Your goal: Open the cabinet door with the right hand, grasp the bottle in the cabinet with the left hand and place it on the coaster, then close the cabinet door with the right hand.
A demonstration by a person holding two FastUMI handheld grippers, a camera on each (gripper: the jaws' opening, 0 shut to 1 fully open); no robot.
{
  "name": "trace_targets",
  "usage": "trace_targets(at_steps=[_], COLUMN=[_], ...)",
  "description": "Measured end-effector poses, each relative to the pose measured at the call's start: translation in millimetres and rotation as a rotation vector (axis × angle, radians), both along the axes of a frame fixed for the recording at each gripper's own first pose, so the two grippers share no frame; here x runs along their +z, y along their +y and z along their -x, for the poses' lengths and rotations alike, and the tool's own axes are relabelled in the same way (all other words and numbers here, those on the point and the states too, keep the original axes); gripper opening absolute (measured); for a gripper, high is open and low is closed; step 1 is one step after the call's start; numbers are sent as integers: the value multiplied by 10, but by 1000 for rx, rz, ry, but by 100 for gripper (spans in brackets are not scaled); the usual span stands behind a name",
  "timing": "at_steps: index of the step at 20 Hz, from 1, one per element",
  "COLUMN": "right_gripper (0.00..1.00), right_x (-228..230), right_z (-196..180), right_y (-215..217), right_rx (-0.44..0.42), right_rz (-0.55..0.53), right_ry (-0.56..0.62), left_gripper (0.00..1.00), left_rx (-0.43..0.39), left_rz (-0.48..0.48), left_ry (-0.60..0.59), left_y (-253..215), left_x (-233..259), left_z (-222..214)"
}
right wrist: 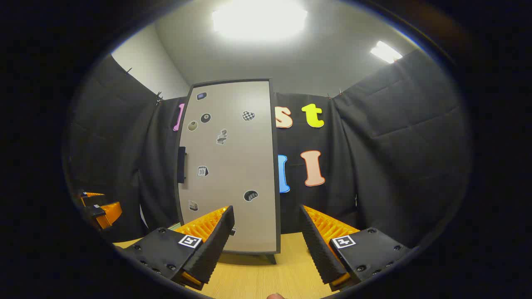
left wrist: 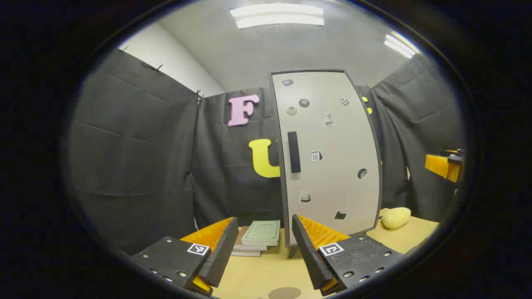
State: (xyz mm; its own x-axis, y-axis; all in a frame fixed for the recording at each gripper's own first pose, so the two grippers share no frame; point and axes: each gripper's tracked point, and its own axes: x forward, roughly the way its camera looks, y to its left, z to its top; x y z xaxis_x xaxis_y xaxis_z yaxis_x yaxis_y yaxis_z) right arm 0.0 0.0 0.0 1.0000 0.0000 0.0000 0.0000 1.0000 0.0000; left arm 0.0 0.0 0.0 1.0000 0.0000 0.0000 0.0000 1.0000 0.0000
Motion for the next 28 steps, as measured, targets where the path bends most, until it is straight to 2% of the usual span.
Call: trace_targets(at_steps=[1, 4, 8, 18, 23, 28], right_gripper=[98, 98, 96, 98, 98, 98], right_x=[-2, -32, -30, -1, 158, 417], right_z=[-2, 0, -12, -96, -298, -592], right_y=[-7, -28, -50, 47, 261, 659], right_rx=[-1, -5, -8, 4, 28, 96], right_rz=[2, 3, 5, 10, 0, 0], right_ry=[1, 8, 9, 15, 2, -44], left_gripper=[80, 77, 77, 77, 77, 77], left_rx=[1, 2, -4, 4, 45, 126], left_rz=[-1, -3, -3, -3, -15, -25], left_ry=[1, -1, -6, -11, -20, -16], left_y=[9, 17, -1, 90, 347, 807], left_x=[-1, 5, 31, 46, 62, -5], left_z=[5, 0, -28, -49, -20, 93])
